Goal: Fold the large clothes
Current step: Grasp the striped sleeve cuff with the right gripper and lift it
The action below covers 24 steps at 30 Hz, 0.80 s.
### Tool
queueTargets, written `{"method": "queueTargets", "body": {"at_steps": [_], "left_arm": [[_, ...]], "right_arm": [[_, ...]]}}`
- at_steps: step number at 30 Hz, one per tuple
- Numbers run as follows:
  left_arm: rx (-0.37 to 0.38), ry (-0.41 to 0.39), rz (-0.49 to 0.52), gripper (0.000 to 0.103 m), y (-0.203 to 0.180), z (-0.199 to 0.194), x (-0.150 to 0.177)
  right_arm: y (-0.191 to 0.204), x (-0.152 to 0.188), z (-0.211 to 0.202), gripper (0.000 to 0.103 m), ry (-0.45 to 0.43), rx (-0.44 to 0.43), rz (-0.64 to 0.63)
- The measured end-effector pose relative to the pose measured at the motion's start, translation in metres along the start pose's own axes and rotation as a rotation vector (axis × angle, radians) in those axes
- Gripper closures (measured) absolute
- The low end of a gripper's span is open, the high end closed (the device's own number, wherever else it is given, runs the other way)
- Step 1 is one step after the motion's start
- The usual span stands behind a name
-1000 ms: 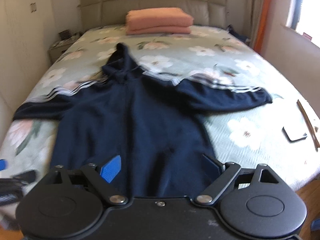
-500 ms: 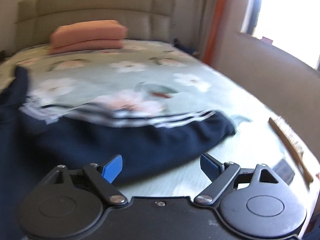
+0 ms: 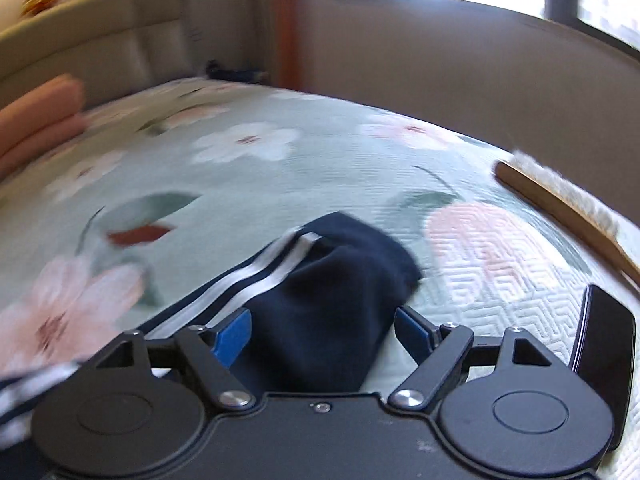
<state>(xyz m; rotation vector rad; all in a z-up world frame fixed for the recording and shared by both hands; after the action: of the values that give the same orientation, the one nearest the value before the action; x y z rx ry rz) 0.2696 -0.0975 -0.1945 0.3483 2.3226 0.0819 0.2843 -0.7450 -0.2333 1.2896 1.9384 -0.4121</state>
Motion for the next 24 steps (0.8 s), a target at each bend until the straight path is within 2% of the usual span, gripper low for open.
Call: {"method": "queueTargets", "body": {"at_steps": [6, 9, 11, 13, 15, 19, 24], "left_arm": [[-0.008, -0.003, 0.028, 0.011, -0.008, 0.007, 0.005], [0.003, 0.000, 0.031, 0.011, -0.009, 0.010, 0.005], [0.006, 0.002, 0.031, 0.011, -0.009, 0.013, 0.004], [0.008, 0.001, 0.033, 0.011, -0.010, 0.014, 0.005], [0.009, 0.002, 0.034, 0.011, -0.010, 0.015, 0.005], [0.011, 0.006, 0.002, 0.011, -0.002, 0.015, 0.006], [0.016, -0.001, -0.044, 0.011, 0.017, 0.006, 0.004]], "right_arm": [[-0.012, -0.001, 0.034, 0.005, 0.107, -0.038, 0.123], [-0.008, 0.000, 0.034, 0.008, 0.086, -0.056, 0.118], [-0.006, 0.000, 0.031, 0.027, 0.056, -0.052, 0.112], [-0.004, 0.000, 0.028, 0.068, 0.032, -0.064, 0.089], [0.000, -0.003, 0.020, 0.089, 0.005, -0.089, 0.052], [0.012, -0.010, -0.018, 0.090, -0.096, -0.135, -0.035], [0.043, -0.020, -0.100, 0.090, -0.221, -0.224, -0.188]]}}
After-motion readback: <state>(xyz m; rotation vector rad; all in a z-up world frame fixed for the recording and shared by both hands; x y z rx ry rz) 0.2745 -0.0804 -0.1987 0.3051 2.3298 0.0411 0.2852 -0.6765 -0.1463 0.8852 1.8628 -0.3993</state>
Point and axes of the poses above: each gripper's, at about its wrist camera, not at the fingertips, and z roughly the way its jaws point, y to its left, x to its underside, the point moved 6 cm from there along z, roughly the way its jaws point, and after that the axes turned 8 degrees about z, right-handed, at the moved point
